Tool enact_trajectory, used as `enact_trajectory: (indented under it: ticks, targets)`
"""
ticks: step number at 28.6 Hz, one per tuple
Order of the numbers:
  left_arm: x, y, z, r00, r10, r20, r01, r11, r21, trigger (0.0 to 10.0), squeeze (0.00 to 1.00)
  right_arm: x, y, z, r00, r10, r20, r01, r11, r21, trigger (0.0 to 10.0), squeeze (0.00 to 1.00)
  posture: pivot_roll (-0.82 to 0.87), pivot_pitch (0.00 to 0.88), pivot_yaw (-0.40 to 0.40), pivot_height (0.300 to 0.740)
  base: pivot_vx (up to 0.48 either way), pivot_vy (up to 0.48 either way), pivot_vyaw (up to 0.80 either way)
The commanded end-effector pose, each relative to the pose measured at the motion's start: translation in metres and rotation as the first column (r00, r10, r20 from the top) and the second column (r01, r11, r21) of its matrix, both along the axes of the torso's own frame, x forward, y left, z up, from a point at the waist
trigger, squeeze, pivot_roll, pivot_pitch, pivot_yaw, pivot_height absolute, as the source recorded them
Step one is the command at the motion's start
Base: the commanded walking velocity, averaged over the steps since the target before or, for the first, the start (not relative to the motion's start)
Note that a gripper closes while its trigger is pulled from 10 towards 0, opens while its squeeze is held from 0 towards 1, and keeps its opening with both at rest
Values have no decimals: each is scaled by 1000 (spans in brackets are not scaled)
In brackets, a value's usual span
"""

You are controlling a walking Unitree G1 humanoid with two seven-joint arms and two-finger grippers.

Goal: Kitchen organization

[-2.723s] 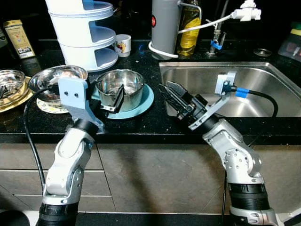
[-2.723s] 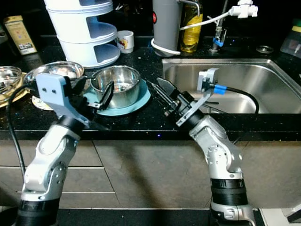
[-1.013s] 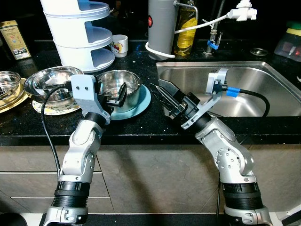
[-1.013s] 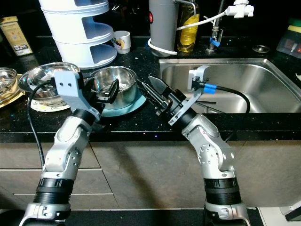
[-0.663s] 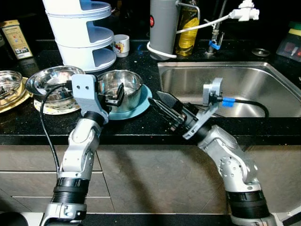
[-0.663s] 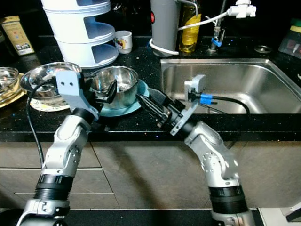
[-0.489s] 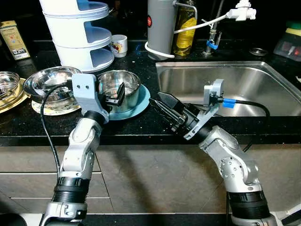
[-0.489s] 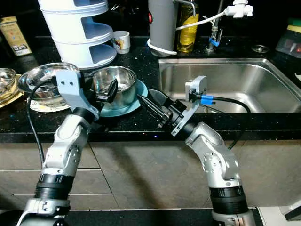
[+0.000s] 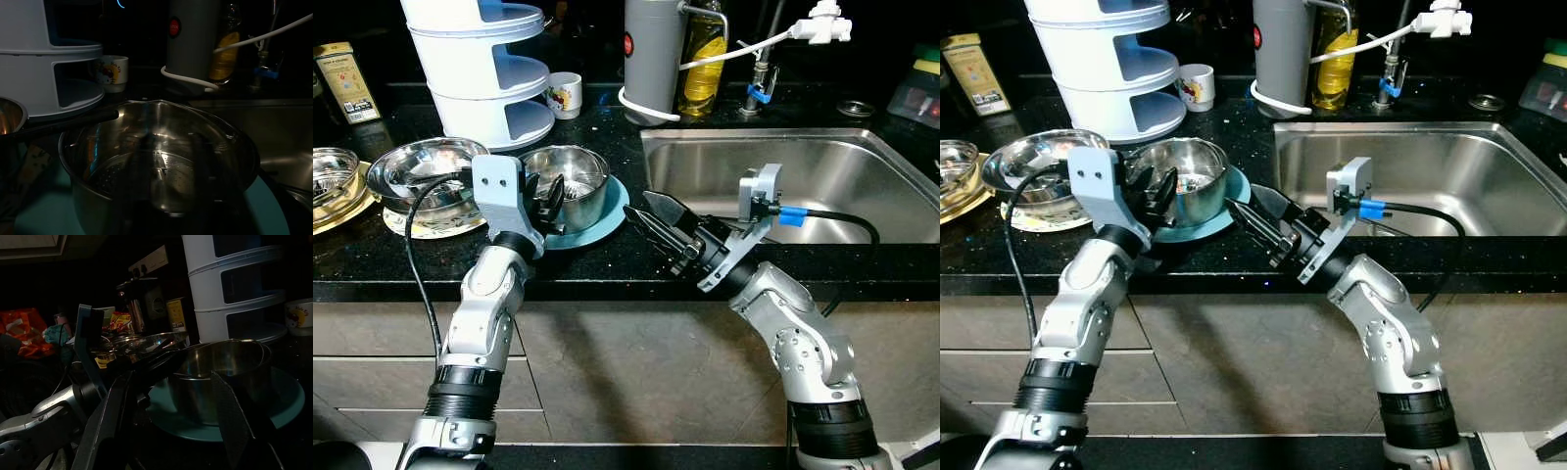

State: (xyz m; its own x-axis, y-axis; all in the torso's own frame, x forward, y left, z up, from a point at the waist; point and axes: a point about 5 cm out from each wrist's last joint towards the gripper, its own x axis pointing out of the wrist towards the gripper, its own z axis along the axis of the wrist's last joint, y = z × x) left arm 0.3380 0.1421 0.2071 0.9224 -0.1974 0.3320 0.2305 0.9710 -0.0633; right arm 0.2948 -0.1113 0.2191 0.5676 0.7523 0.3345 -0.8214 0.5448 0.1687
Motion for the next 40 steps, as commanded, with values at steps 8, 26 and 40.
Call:
enact_trajectory:
  ticks: [8,26,40]
  targets:
    - [-2,2,-4,1000,-1,-6,1,1000,-21,0,0,4,4,6,999,-25,26,25,1000,13,10000,0,-2,0,1,740,0,0,0]
    - [-16,-21,58,961,-115,253,117,993,9,0,0,11,8,11,997,-71,25,70,997,42,10000,0,0,0,-4,740,0,0,0]
    - [-20,-33,62,962,-134,238,127,991,46,0,0,19,3,9,992,-117,-40,119,991,54,10000,0,4,0,2,740,0,0,0]
